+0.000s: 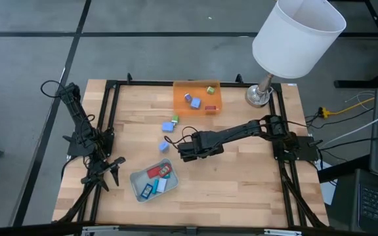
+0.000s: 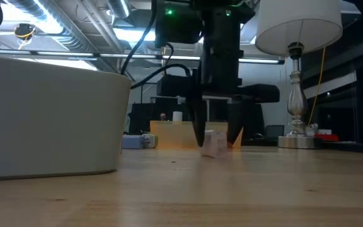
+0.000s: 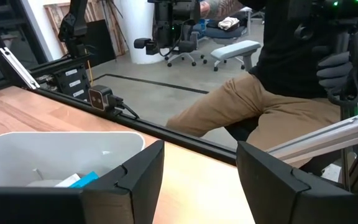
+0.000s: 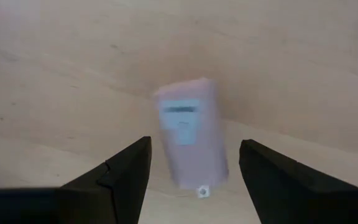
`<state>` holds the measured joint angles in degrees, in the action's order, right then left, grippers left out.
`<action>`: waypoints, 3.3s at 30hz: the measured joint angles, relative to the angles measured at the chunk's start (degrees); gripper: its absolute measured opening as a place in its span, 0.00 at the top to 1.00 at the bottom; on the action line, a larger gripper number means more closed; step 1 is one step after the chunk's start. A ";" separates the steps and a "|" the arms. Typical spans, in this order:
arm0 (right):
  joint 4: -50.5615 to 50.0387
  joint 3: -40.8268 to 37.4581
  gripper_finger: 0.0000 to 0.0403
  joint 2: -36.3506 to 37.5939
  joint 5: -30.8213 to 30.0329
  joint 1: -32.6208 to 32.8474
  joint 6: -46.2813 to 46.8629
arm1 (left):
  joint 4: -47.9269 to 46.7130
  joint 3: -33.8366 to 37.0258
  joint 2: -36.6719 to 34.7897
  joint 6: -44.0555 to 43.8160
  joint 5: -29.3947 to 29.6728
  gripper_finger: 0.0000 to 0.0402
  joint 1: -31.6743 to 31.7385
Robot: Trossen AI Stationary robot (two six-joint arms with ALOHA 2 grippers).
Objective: Pick & Place Office items
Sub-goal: Put the pink charger adapter into the orange bin, then put the bottom blue charger adapter into the orange bin
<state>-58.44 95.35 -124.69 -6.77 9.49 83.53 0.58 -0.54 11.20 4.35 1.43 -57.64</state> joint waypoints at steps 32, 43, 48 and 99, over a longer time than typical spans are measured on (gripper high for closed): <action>1.01 0.02 0.69 0.05 -1.37 -0.53 -1.94 | 0.00 0.00 0.00 0.97 0.00 0.51 0.00; 1.53 2.56 0.68 0.05 -4.07 -0.71 -6.31 | -0.02 0.00 0.01 0.97 0.01 0.51 0.01; 1.47 9.38 0.68 0.05 -7.61 -2.09 -11.81 | -0.01 0.00 0.01 1.41 0.00 0.52 0.01; 25.28 12.96 0.36 0.07 0.37 -25.48 -37.53 | 0.00 0.00 0.07 0.93 0.00 0.52 0.00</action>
<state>-33.16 108.31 -124.62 -6.39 -15.99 46.00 0.57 -0.54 11.27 5.28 1.43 -57.65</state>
